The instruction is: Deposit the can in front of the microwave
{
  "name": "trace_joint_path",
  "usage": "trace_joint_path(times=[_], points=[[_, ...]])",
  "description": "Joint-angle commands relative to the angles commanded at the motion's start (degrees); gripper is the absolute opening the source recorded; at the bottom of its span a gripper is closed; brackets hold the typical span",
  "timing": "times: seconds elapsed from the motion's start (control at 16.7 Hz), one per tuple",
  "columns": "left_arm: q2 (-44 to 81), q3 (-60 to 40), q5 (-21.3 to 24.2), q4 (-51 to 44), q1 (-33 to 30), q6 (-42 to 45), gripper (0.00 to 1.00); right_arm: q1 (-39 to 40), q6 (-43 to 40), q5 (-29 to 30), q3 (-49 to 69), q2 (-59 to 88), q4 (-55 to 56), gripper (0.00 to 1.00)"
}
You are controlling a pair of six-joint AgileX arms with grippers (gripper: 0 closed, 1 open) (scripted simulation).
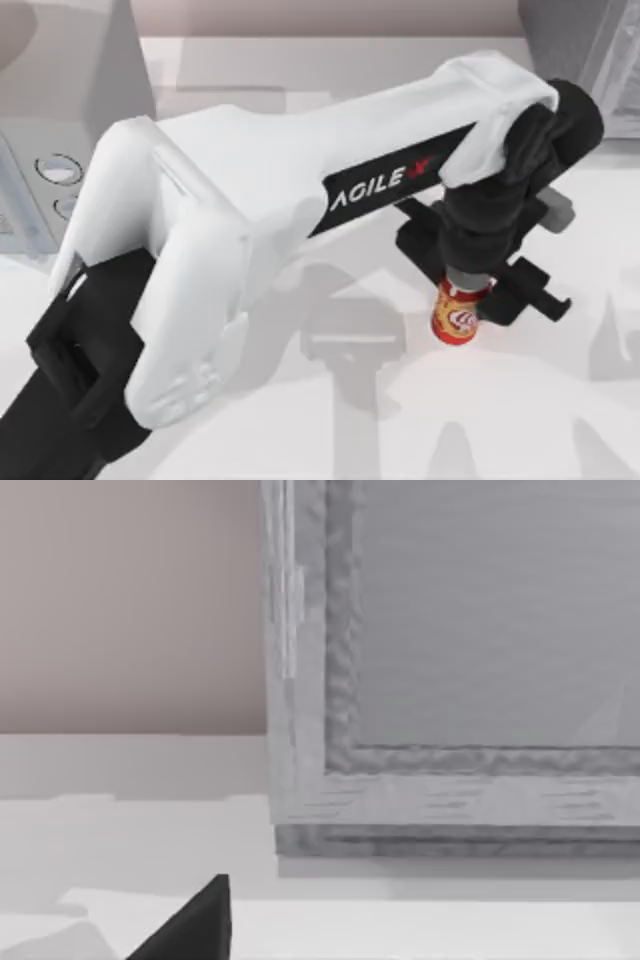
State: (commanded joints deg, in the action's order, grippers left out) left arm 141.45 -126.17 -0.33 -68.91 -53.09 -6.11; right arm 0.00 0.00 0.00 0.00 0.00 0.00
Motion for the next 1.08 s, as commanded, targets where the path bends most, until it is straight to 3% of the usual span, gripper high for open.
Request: trace_joint_path(times=[0.54,0.84,1.08], points=[[0.89,-10.69,0.01,-9.81,-0.05,-0.04,0.00,0.00,0.00,0.00,0.00,0.00,0.00,1.00],[0.45,-10.05,0.04,-9.71,0.23,0.23,0.00,0.00,0.00,0.00,0.00,0.00,0.00,1.00],[-5.14,-2.45,0.80,-10.16,3.90,2.83,0.00,0.00,0.00,0.00,0.00,0.00,0.00,1.00]])
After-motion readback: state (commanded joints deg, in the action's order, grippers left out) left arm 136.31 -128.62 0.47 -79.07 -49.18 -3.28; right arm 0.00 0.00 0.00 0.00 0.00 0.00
